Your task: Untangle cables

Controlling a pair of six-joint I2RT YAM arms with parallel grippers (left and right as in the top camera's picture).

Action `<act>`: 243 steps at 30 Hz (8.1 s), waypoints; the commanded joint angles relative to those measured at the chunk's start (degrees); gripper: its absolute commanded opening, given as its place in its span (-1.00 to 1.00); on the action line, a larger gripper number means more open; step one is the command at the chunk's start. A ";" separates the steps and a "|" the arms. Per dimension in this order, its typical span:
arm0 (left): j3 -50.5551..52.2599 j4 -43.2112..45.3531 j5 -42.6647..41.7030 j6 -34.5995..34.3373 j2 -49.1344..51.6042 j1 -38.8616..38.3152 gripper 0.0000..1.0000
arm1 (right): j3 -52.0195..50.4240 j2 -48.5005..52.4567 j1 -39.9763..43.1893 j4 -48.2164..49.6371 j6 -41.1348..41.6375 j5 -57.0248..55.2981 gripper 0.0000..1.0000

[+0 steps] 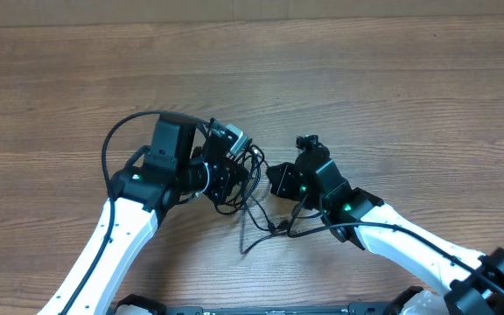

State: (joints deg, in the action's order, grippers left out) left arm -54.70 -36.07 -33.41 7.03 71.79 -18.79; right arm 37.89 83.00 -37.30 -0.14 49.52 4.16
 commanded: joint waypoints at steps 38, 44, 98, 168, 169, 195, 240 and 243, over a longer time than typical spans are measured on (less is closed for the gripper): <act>-5.05 -0.42 20.83 -11.45 -21.86 2.64 -0.88 | 0.48 -6.73 4.63 9.35 -5.99 33.20 0.26; -5.05 -0.92 20.24 -11.61 -21.64 2.64 -0.91 | 0.48 -6.71 -2.21 4.24 -6.03 16.39 0.17; -10.69 9.14 53.62 -28.76 -23.85 35.34 -0.92 | 0.42 2.12 49.37 -25.20 -4.63 -14.53 -0.92; -81.66 -17.55 18.34 -25.51 37.55 43.06 0.99 | 0.42 2.54 49.37 -25.05 -4.63 -10.51 1.00; -81.66 -18.60 15.52 -25.49 36.89 42.91 0.99 | 0.42 2.54 49.37 -25.05 -4.61 -10.51 1.00; -81.64 -43.43 15.98 -18.36 29.57 31.69 1.00 | 0.42 2.54 49.37 -25.05 -4.63 -10.51 1.00; -18.99 -28.41 40.85 -38.56 3.50 1.14 0.99 | 0.42 2.54 49.37 -25.05 -4.61 -10.51 1.00; -18.99 -28.41 40.85 -38.56 3.63 1.14 0.98 | 0.42 2.54 49.37 -25.05 -4.63 -10.49 1.00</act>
State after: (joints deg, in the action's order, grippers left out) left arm -74.06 -64.69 8.14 -30.13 75.02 -17.61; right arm 38.09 85.36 11.97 -25.10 44.75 -7.46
